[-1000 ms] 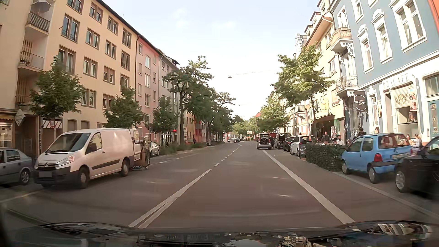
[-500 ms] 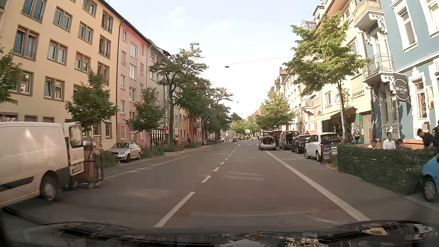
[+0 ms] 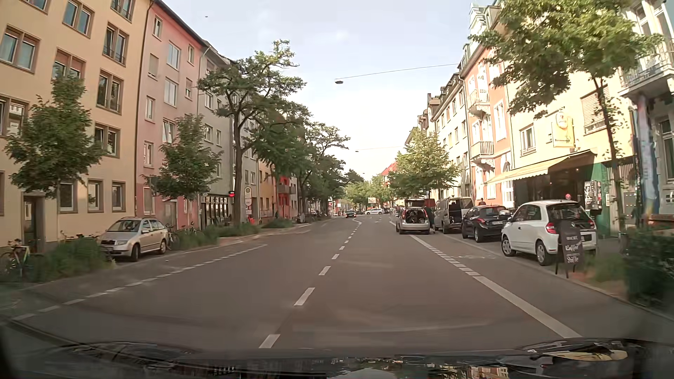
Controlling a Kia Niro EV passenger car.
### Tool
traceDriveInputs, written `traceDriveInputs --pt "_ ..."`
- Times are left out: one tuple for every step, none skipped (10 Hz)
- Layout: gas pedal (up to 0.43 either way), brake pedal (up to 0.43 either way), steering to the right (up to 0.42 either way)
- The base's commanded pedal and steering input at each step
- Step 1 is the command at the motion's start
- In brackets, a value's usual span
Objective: Follow the waypoints while adhering to traffic rules and regulations
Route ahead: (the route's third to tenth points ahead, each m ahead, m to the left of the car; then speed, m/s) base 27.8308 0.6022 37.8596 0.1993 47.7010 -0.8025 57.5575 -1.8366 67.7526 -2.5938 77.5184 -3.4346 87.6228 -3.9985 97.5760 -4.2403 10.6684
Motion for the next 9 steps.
traceDriveInputs --pt "0.020 0.000 0.019" --pt "0.020 0.000 0.019" --pt "0.020 0.000 0.017" --pt "0.008 0.000 0.014" --pt "0.008 0.000 0.010" --pt "0.008 0.000 0.008" --pt "0.008 0.000 0.008" --pt "0.008 0.000 0.007" --pt "0.008 0.000 0.006"
